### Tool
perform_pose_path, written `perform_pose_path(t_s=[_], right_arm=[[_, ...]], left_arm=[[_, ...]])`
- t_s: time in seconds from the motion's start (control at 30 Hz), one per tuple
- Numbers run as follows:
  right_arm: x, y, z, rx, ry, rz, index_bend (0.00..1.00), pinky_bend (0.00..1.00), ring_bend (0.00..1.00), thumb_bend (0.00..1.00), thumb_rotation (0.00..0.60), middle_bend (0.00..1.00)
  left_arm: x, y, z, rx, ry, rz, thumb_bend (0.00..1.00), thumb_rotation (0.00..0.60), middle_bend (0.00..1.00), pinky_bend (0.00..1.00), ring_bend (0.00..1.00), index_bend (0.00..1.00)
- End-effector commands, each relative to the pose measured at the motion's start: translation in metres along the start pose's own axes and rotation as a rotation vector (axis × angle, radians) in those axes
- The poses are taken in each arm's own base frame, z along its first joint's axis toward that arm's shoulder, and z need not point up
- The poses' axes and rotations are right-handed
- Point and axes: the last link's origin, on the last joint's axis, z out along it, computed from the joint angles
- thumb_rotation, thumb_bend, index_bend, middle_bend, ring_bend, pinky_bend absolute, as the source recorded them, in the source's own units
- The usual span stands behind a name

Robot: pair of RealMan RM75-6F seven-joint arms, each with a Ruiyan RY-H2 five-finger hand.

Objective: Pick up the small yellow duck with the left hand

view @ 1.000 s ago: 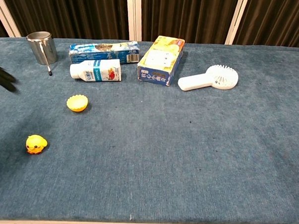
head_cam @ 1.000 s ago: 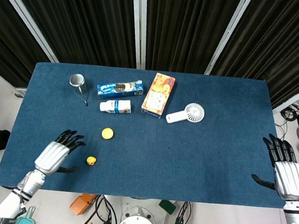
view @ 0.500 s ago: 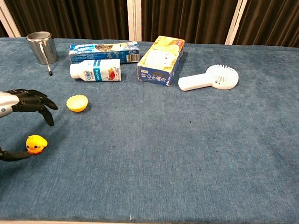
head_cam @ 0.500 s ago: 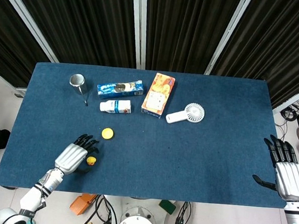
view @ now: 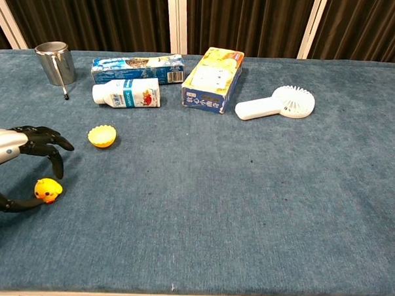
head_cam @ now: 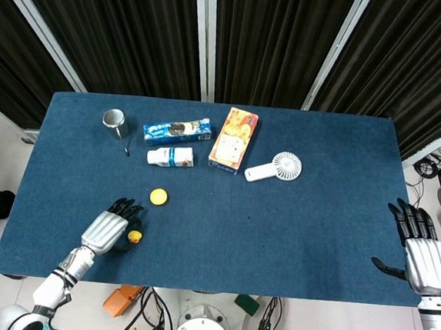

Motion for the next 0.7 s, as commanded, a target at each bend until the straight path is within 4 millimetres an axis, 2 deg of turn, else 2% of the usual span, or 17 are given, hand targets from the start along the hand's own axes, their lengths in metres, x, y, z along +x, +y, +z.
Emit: perform_pose_path(t_s=[0.03,0.23,0.4,0.57,0.7], right_arm=[[0.000,0.000,0.000,0.000,-0.001,0.000,0.00,0.07,0.00,0.15,0.600,0.04],[0.000,-0.001,0.001,0.000,0.000,-0.003,0.00,0.07,0.00,0.15,0.600,0.04],[0.000,-0.002,0.001,-0.001,-0.002,-0.005,0.00,0.07,0.00,0.15,0.600,0.04],[-0.001,-0.004,0.002,0.001,-0.004,-0.007,0.00,0.07,0.00,0.15,0.600,0.04],[-0.001,-0.003,0.002,-0.004,-0.006,-0.009,0.00,0.07,0.00,0.15,0.600,0.04]], left_arm=[[-0.001,-0.001,0.001,0.002,0.005,0.005,0.35,0.600,0.13,0.00,0.04,0.46],[0.004,-0.004,0.003,0.015,0.032,0.012,0.42,0.600,0.15,0.00,0.05,0.53],[0.024,0.000,0.012,0.001,0.101,-0.026,0.41,0.600,0.15,0.00,0.05,0.54],[0.045,0.012,0.041,-0.033,0.149,-0.043,0.41,0.600,0.15,0.00,0.05,0.54],[0.054,0.024,0.065,-0.051,0.151,-0.035,0.40,0.600,0.15,0.00,0.05,0.54]])
